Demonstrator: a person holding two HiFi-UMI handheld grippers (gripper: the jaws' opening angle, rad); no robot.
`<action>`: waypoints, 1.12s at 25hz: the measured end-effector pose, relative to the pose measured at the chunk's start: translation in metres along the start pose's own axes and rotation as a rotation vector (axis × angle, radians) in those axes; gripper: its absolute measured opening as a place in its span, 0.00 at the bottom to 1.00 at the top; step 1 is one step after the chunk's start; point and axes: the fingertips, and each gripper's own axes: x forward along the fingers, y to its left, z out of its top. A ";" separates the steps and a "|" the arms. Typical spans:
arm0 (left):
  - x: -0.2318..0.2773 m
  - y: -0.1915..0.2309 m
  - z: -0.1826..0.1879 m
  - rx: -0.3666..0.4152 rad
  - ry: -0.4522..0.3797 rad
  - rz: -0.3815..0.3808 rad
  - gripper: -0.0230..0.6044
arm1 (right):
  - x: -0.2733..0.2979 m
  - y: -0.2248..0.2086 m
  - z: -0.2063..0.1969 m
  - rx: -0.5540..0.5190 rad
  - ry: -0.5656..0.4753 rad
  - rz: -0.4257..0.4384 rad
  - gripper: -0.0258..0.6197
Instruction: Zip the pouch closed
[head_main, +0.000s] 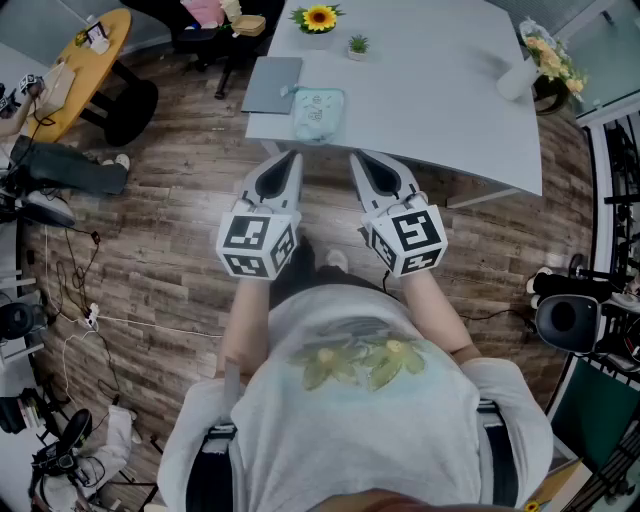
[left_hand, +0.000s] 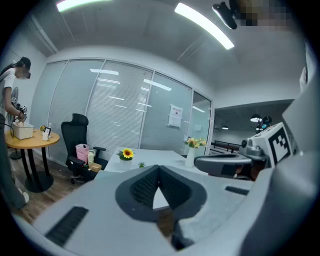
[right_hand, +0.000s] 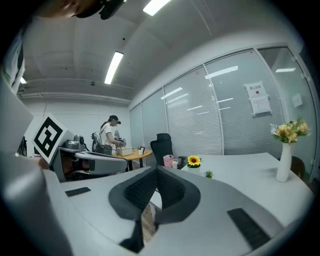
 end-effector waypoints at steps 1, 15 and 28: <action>0.001 -0.002 -0.001 0.000 0.001 0.001 0.04 | -0.001 -0.001 -0.001 -0.004 0.002 -0.001 0.07; -0.005 -0.004 -0.005 -0.011 -0.016 0.023 0.04 | -0.008 -0.001 -0.007 -0.005 -0.003 -0.020 0.07; 0.015 0.021 -0.006 0.035 0.025 0.037 0.46 | 0.006 -0.025 -0.017 0.042 0.042 -0.025 0.37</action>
